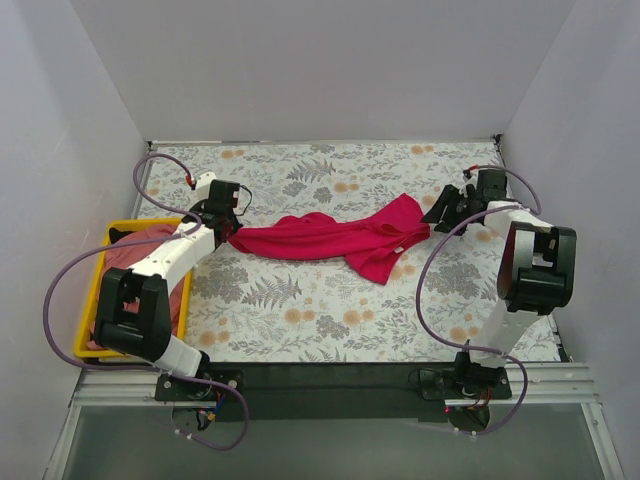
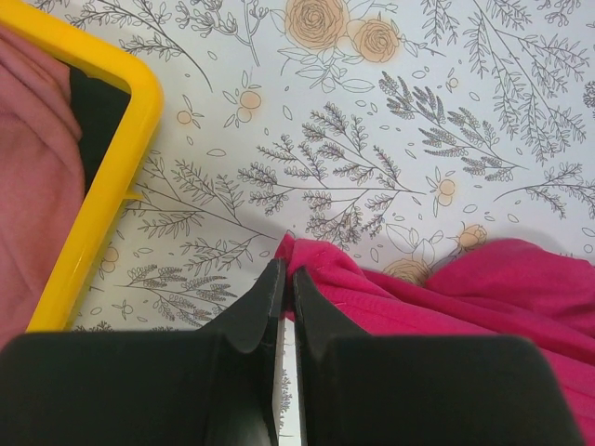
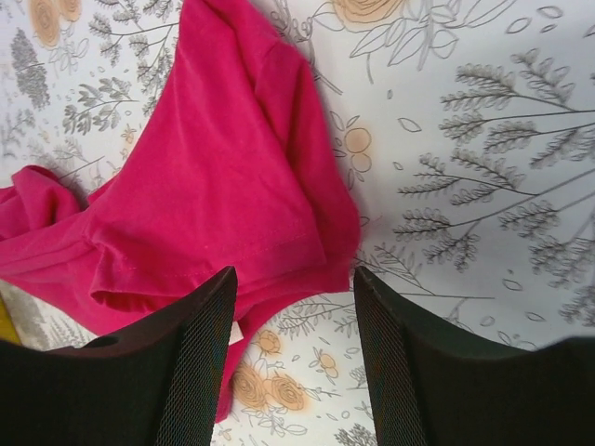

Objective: Fold and stack the t-shirts
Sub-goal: Flatten the tshirt out

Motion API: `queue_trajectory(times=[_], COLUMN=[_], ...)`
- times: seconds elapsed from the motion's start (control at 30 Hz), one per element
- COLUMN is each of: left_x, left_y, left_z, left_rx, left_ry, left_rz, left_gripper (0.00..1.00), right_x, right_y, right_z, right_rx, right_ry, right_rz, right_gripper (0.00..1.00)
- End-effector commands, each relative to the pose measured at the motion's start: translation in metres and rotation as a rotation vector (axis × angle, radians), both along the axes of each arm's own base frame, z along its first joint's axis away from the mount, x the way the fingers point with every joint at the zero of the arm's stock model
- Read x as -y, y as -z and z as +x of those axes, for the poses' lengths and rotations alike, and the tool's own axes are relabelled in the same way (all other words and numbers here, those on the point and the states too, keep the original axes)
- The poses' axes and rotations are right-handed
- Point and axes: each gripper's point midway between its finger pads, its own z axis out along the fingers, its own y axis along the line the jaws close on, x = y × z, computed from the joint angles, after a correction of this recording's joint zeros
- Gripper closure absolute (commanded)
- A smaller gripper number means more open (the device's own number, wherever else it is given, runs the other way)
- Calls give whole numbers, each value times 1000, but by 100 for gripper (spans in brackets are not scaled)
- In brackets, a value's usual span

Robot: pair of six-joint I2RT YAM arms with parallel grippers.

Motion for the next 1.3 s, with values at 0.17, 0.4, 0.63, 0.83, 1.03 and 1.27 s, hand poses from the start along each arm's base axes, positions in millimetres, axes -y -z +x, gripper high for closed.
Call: queue_trajectory(times=[0.17,0.4,0.63,0.83,1.03,1.27], left_x=[-3,-3,-3,-3,-4,-4], left_y=[-18,-18,-17,-17,-16,-19], left_z=[1,1,1,1,0,1], left_rx=[59,59,57,57,54,61], left_ry=[1,2,3,3,0,0], left_rz=[0,-1,3,1,5,5], left_gripper=[100,100,100,100,100,100], right_x=[-20,-18,-19,-19,-19,-10], right_y=[-4,9,12,19,21,11], right_z=[12,10,13,11,14,14], right_rx=[76,45,48,24,41,72], right_ry=[-24,-2,-3,11,12,25], right_rz=[169,166,180,185,183,163], right_gripper=[41,41,45,46,50,71])
